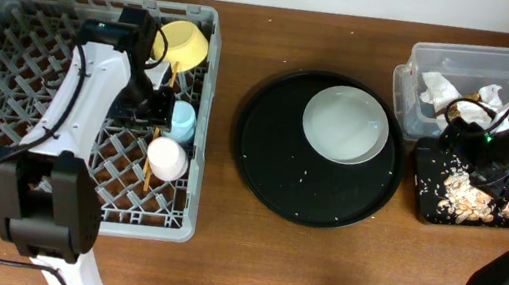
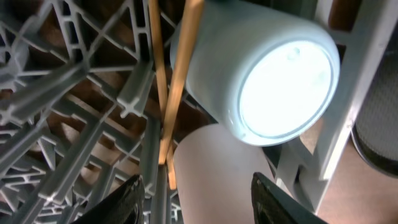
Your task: Sort waste into correct bins and load items into the dishwasher rack
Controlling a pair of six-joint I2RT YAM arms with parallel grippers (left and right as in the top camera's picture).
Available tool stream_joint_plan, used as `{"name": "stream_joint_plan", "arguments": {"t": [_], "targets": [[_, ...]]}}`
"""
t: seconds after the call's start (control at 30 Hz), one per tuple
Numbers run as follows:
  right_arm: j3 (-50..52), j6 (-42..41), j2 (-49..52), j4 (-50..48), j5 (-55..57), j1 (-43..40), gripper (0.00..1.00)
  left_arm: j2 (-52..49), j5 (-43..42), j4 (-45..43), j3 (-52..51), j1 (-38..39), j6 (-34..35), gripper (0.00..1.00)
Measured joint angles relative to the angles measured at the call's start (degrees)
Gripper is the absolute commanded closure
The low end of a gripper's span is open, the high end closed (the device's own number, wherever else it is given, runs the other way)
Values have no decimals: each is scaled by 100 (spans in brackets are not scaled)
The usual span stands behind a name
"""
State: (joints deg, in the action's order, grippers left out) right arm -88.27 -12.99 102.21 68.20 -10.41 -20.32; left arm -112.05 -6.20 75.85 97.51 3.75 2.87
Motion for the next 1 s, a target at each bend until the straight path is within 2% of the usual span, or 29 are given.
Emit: {"name": "stream_joint_plan", "arguments": {"t": [0.07,0.13,0.2,0.27,0.33,0.37,0.43,0.53,0.67,0.73,0.77,0.8,0.83,0.87,1.0], "targets": [[0,-2,0,11,0,0,2,-2,-44,387,562,0,-94,47],[0,-2,0,13,0,0,2,28,-308,356,1338,166,-470,47],[0,-2,0,15,-15,0,2,39,-610,-260,1453,719,-791,47],[0,-4,0,17,-15,0,2,-17,-791,-1054,1456,1504,-817,47],[0,-2,0,20,-15,0,1,-442,-846,-2103,1513,2216,-516,46],[0,-2,0,20,-15,0,2,-968,-883,-2708,1528,2608,-203,44],[0,2,0,17,-15,0,2,-1729,-879,-3445,1508,2809,136,44],[0,4,0,17,-15,0,2,-2225,-732,-3497,1504,2988,439,44],[0,9,0,17,-15,0,2,-2302,-389,-3501,1504,3042,946,45],[0,11,0,17,-15,0,2,-2520,-363,-3495,1504,3053,1034,55],[0,11,0,20,-15,0,2,-2618,-323,-3493,1534,3060,1060,63],[0,11,0,15,-15,0,2,-2623,-313,-3491,1534,3064,1084,72],[0,13,0,17,-15,0,2,-2625,-289,-3475,1534,3067,1106,89],[0,11,0,17,-15,0,2,-2640,-256,-3462,1534,3086,1117,99],[0,11,0,37,-15,0,2,-2651,-352,-3088,1663,3110,1169,100]]}}
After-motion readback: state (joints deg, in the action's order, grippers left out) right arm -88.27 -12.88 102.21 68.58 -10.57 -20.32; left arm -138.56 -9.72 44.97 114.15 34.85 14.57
